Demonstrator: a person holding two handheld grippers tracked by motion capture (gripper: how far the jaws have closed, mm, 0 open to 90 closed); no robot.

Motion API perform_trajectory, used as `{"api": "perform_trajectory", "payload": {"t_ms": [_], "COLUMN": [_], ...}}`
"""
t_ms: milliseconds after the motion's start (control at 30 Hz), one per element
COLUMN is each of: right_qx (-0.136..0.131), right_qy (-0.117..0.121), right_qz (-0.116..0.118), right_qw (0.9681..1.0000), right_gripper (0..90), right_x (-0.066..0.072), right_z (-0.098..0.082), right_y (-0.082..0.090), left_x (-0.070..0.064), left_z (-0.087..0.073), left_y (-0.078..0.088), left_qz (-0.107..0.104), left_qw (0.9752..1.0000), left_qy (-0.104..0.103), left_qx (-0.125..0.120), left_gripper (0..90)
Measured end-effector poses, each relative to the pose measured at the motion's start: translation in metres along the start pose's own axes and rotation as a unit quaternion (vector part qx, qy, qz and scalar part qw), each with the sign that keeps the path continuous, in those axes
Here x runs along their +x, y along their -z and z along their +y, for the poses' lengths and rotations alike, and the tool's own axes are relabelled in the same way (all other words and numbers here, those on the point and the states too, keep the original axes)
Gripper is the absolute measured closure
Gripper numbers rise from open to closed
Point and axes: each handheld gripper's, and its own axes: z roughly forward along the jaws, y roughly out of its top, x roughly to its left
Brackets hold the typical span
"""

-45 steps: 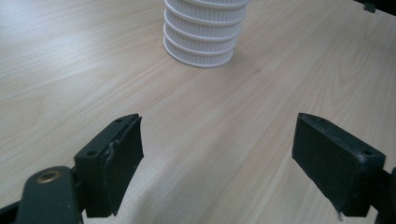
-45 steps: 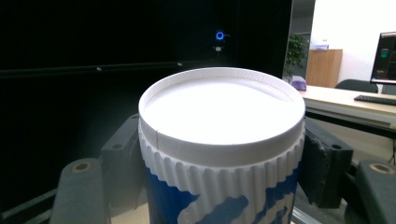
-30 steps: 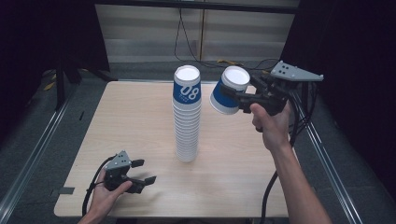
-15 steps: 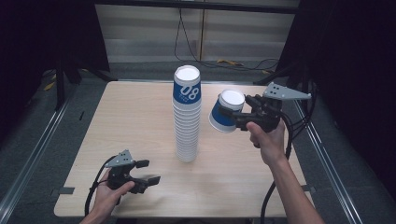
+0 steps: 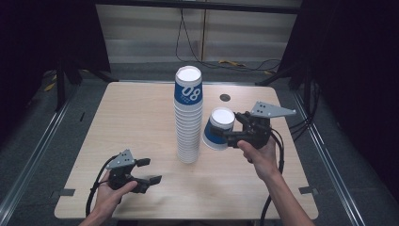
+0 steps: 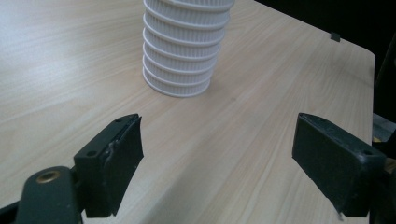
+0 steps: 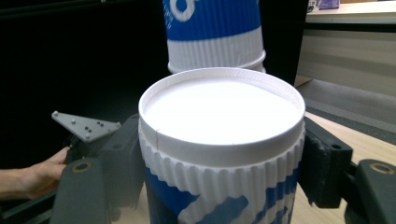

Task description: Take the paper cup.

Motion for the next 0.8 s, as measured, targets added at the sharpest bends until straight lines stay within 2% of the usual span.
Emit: {"api": "perform_trajectory", "payload": {"t_ms": [167, 233, 300, 400, 500, 667, 800], "right_qx": [0.011, 0.014, 0.017, 0.015, 0.020, 0.033, 0.040], "right_qy": [-0.001, -0.001, -0.003, -0.013, -0.012, -0.005, -0.002], "right_qz": [0.005, 0.006, 0.007, 0.011, 0.014, 0.019, 0.031], "right_qw": [0.9999, 0.9999, 0.9998, 0.9998, 0.9996, 0.9993, 0.9987], "right_gripper": [28.6, 28.6, 28.6, 28.6, 28.6, 28.6, 28.6], "right_x": [0.003, 0.003, 0.003, 0.003, 0.006, 0.011, 0.013], "right_z": [-0.013, -0.017, -0.021, -0.025, -0.031, -0.039, -0.046], "right_y": [-0.004, -0.006, -0.007, -0.007, -0.011, -0.018, -0.021], "left_x": [0.002, 0.004, 0.005, 0.006, 0.002, -0.009, -0.018], "left_z": [0.009, 0.013, 0.014, 0.017, 0.024, 0.038, 0.043], "left_y": [-0.002, -0.001, -0.002, -0.007, -0.012, -0.018, -0.024], "left_qz": [-0.003, -0.006, 0.002, -0.004, -0.009, -0.021, -0.030], "left_qw": [1.0000, 1.0000, 1.0000, 1.0000, 0.9999, 0.9993, 0.9987], "left_qy": [0.006, 0.001, -0.005, -0.003, -0.005, -0.029, -0.038], "left_qx": [0.003, 0.000, 0.004, 0.004, -0.002, -0.008, -0.014], "left_gripper": [16.1, 17.8, 19.2, 19.1, 19.0, 19.1, 19.0]}}
